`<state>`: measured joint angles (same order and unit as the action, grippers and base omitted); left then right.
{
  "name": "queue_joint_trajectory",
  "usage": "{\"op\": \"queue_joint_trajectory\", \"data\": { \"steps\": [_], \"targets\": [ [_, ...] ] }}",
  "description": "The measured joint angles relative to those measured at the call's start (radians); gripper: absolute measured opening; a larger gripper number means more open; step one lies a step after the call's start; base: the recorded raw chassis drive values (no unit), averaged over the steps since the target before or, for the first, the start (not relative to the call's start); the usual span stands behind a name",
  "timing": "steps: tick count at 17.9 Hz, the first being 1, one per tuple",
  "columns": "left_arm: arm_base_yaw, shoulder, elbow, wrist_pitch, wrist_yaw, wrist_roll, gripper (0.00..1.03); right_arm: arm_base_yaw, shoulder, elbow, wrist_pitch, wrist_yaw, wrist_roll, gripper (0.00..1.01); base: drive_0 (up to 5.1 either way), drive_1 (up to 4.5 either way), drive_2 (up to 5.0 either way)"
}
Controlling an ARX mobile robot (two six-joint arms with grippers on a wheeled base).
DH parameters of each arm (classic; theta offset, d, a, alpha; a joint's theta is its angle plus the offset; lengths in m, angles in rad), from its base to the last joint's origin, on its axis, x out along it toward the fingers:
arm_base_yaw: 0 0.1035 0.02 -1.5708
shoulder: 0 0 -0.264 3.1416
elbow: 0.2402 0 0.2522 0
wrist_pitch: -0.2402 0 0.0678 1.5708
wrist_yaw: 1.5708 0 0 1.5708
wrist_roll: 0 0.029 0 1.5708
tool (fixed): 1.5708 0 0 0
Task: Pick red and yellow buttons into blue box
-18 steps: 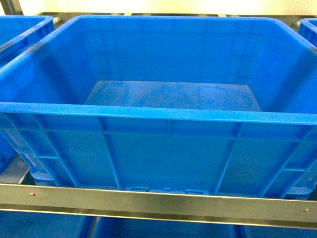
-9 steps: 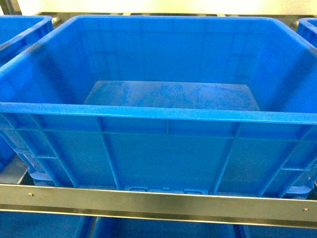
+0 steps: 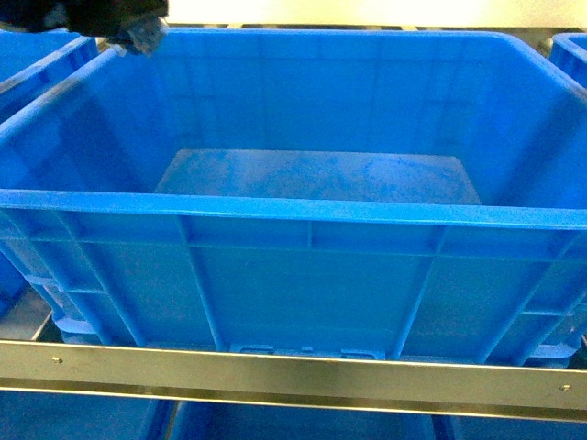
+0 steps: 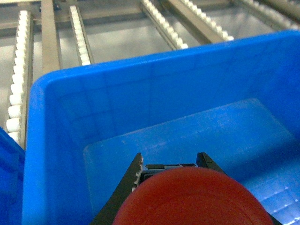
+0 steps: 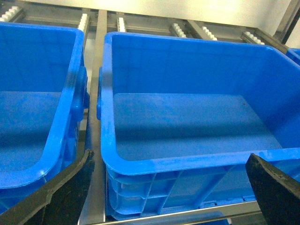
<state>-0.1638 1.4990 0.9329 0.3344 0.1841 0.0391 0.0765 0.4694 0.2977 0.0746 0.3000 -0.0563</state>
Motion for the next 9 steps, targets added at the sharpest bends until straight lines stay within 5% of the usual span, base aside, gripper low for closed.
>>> {"op": "queue_joint_trajectory", "data": {
  "steps": [3, 9],
  "targets": [
    [-0.024, 0.157, 0.193, -0.207, -0.008, 0.118, 0.27, 0.000, 0.000, 0.000, 0.000, 0.000, 0.000, 0.98, 0.0, 0.00, 0.0],
    [-0.041, 0.198, 0.219, -0.204, -0.004, 0.138, 0.79, 0.000, 0.000, 0.000, 0.000, 0.000, 0.000, 0.98, 0.0, 0.00, 0.0]
  ]
}}
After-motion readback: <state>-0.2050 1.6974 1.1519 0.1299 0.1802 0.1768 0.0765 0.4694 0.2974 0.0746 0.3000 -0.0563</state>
